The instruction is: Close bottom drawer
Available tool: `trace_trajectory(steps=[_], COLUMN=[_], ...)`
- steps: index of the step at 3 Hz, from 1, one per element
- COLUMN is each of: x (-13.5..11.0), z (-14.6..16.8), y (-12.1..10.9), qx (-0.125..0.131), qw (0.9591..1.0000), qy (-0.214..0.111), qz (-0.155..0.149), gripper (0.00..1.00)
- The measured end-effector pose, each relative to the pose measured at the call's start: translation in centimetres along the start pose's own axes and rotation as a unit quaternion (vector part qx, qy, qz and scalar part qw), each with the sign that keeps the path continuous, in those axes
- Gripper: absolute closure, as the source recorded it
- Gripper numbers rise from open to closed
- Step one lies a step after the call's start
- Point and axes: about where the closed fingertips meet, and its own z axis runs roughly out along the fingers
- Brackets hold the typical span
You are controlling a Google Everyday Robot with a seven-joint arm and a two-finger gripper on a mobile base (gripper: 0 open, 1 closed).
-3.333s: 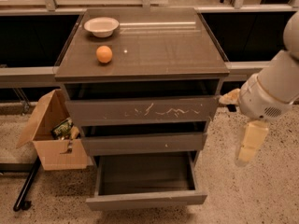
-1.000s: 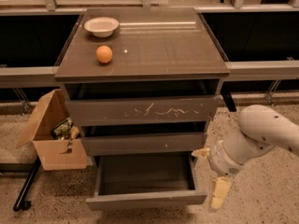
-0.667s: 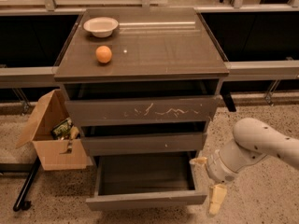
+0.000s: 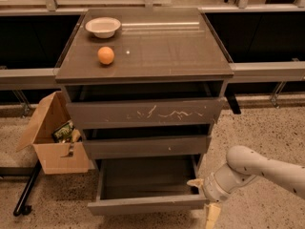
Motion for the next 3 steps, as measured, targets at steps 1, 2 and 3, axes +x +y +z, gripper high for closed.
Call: trace_trajectory(steps=[1, 2, 3], x=[0.0, 1.5, 6.0], z=[0.0, 1.4, 5.8], y=[0.0, -0.7, -2.6], qx=[0.0, 0.001, -0.002], qw=[1.0, 1.0, 0.9999], qy=[0.0, -0.005, -0.009], qz=[0.0, 0.001, -0.011], gripper=[0.0, 0.0, 0.02])
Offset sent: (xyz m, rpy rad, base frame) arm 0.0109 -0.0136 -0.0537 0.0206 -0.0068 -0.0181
